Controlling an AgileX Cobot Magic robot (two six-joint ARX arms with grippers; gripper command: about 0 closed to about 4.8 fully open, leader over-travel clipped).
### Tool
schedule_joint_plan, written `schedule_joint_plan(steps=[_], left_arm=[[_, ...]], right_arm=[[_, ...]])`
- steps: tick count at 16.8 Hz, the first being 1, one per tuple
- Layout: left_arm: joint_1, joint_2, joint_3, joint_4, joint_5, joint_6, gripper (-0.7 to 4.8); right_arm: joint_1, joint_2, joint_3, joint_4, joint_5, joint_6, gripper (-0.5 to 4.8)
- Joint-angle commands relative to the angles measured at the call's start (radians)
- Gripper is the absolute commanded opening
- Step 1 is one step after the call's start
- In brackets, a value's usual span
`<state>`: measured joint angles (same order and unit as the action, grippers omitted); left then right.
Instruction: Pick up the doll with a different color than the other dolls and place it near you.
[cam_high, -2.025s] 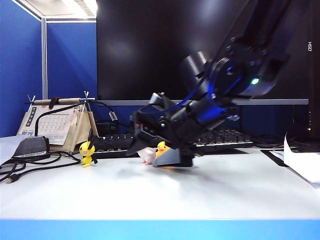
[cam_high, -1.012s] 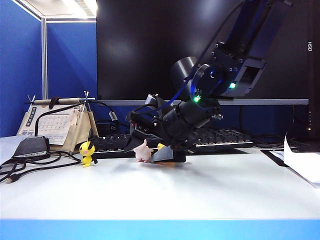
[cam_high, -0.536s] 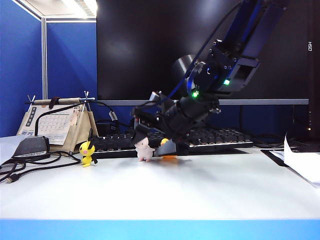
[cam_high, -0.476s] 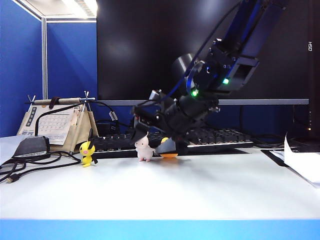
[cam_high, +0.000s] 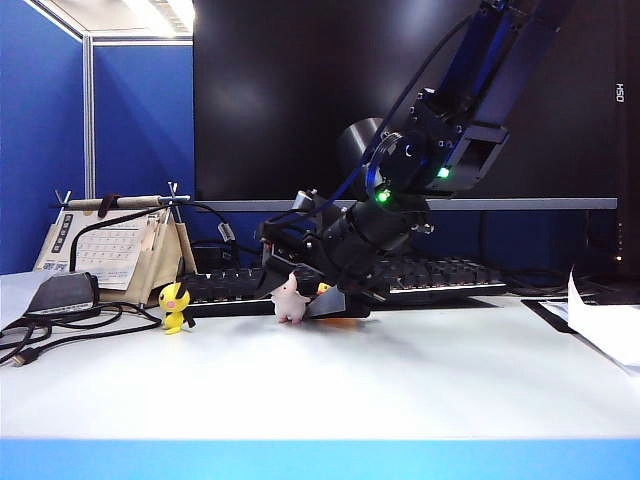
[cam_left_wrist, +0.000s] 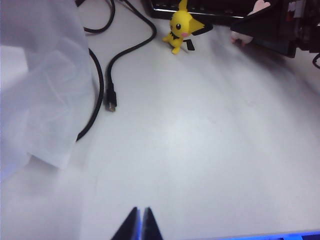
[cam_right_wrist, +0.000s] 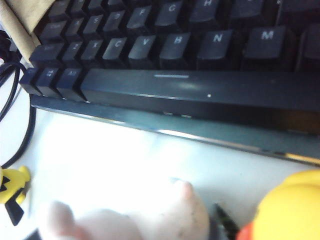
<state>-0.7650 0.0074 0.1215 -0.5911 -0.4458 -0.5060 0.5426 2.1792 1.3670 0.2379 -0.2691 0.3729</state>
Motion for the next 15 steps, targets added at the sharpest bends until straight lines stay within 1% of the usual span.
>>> schedule_joint_plan(steps=[1, 2, 9, 11, 12, 15], left_arm=[[-0.001, 0.001, 0.002, 0.002, 0.001, 0.0, 0.24], [-0.001, 0.001, 0.002, 0.002, 0.001, 0.0, 0.24], [-0.001, 0.001, 0.002, 0.002, 0.001, 0.0, 0.24], [-0.001, 0.001, 0.002, 0.002, 0.001, 0.0, 0.24], [-0.001, 0.001, 0.002, 0.002, 0.001, 0.0, 0.24], [-0.001, 0.001, 0.002, 0.001, 0.001, 0.0, 0.24]], right_arm=[[0.003, 0.002, 0.003, 0.028, -0.003, 0.001, 2.49], [0.003, 0.002, 0.003, 0.035, -0.003, 0.001, 2.3], [0.003, 0.002, 0.003, 0.06, 0.002, 0.001, 2.3], [0.003, 0.005, 0.021, 0.055, 0.009, 0.001, 2.6], [0.003, 0.009, 0.03, 0.053, 0.013, 0.001, 2.67], [0.005, 0.031, 0.079, 0.019, 0.016, 0.005, 2.66]])
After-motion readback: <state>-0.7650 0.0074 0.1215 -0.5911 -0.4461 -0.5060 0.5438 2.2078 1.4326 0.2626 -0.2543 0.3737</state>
